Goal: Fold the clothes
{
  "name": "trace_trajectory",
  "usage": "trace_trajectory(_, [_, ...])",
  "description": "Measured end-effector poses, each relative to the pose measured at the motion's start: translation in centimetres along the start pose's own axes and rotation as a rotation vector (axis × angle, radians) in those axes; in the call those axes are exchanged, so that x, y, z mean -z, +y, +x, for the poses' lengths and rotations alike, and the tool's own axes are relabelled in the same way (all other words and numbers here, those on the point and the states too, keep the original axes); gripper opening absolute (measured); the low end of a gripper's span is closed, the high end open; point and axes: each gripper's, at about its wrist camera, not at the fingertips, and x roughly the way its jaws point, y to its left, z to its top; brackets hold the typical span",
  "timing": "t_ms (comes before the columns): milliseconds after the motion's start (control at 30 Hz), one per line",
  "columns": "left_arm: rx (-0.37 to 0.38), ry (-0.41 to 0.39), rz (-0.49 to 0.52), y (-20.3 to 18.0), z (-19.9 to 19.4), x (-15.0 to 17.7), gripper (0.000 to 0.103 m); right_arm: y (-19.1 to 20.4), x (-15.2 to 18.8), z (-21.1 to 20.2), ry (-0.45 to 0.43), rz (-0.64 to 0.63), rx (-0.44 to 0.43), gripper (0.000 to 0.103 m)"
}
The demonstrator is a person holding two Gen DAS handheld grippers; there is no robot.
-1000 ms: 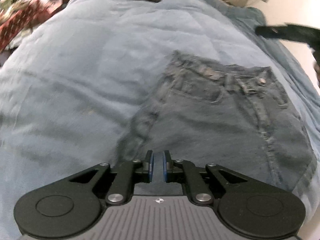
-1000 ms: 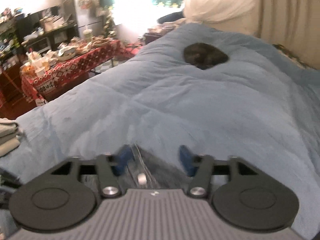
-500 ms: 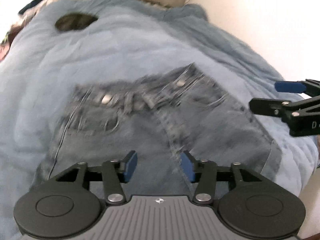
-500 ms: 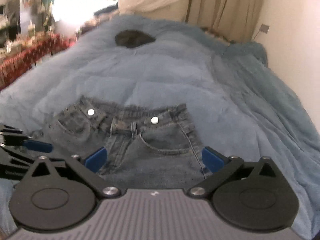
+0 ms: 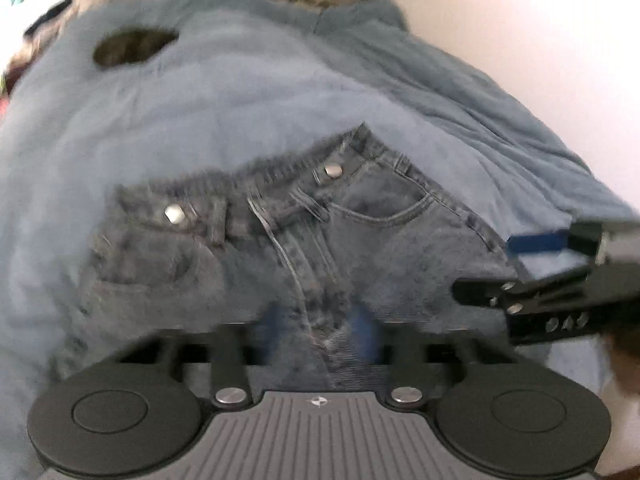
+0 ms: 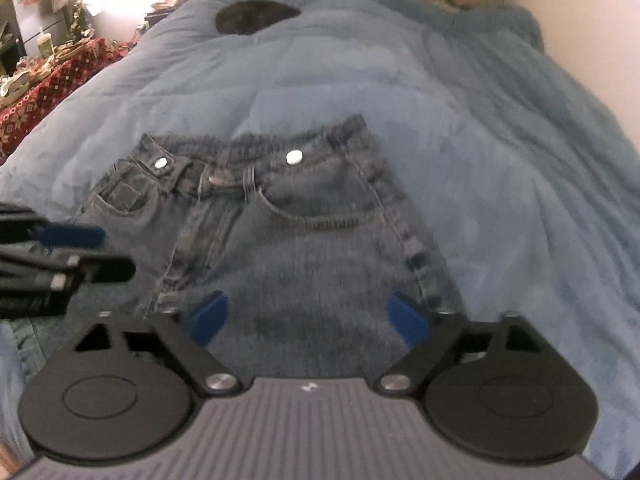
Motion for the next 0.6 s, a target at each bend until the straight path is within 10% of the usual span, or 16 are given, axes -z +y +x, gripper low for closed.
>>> trace_trajectory(133, [0.112,-0.006,0.018,-2.2,2.2,0.3,0.006,-0.2,0.7,2.5,0.088,-0.002,-0.056,0.026])
trace_trajectory(600, [0.195,0.254,0.082,-6.7,5.0,6.3,0.003,-1.1,7.4,-0.1,0.153,-0.184,-0.068,0.024])
